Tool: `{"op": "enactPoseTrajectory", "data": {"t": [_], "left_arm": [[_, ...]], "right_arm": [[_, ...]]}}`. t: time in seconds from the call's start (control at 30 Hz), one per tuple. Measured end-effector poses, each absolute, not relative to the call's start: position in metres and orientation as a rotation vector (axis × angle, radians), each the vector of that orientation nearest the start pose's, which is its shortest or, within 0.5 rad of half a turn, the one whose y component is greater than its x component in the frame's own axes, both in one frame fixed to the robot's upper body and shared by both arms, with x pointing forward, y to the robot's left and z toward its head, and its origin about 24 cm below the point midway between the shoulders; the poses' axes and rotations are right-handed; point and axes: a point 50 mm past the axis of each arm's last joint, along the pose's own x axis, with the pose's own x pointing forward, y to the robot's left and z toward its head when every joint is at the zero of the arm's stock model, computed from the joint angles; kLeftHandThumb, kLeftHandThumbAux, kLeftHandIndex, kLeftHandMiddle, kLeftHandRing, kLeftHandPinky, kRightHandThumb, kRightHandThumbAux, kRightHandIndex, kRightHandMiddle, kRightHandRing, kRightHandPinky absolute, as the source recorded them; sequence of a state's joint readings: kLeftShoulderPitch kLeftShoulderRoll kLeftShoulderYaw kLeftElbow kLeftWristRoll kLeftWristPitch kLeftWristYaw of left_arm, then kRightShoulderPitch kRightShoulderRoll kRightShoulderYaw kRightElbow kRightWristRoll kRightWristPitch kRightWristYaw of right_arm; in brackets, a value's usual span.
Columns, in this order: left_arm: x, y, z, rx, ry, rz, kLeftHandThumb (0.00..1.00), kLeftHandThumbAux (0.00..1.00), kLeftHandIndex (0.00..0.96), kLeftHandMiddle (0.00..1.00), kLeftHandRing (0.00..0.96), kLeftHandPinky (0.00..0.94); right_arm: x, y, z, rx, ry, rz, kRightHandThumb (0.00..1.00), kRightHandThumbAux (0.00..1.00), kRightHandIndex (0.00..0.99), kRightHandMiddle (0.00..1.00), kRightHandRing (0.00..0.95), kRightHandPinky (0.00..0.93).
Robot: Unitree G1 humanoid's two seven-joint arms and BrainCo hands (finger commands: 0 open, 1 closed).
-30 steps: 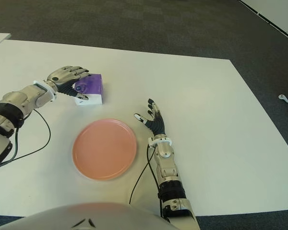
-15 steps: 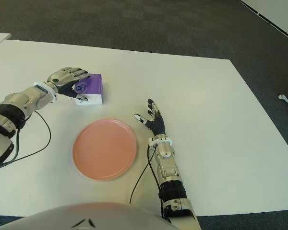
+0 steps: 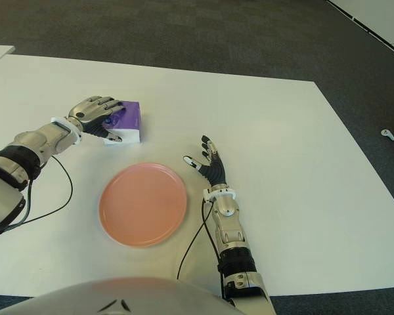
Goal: Put the tissue paper into the plate.
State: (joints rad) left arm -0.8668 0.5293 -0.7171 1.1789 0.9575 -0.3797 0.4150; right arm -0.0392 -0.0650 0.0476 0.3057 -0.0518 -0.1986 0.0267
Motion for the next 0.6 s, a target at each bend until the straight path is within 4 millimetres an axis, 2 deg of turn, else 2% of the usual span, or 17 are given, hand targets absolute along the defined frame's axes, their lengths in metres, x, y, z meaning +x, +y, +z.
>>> {"op": "enactPoseTrajectory", "data": {"t": [0.6], "left_arm": [[0.3644,0.1913,0.0529,1.78,-0.288,-0.392,0.0,0.31,0.0,0.0,0.0,0.0]], "right_arm": [[0.2527,-0.149,-0.0008,-0.121,0.07,0.103,0.0,0.655,0.0,0.0,0.0,0.0]]}}
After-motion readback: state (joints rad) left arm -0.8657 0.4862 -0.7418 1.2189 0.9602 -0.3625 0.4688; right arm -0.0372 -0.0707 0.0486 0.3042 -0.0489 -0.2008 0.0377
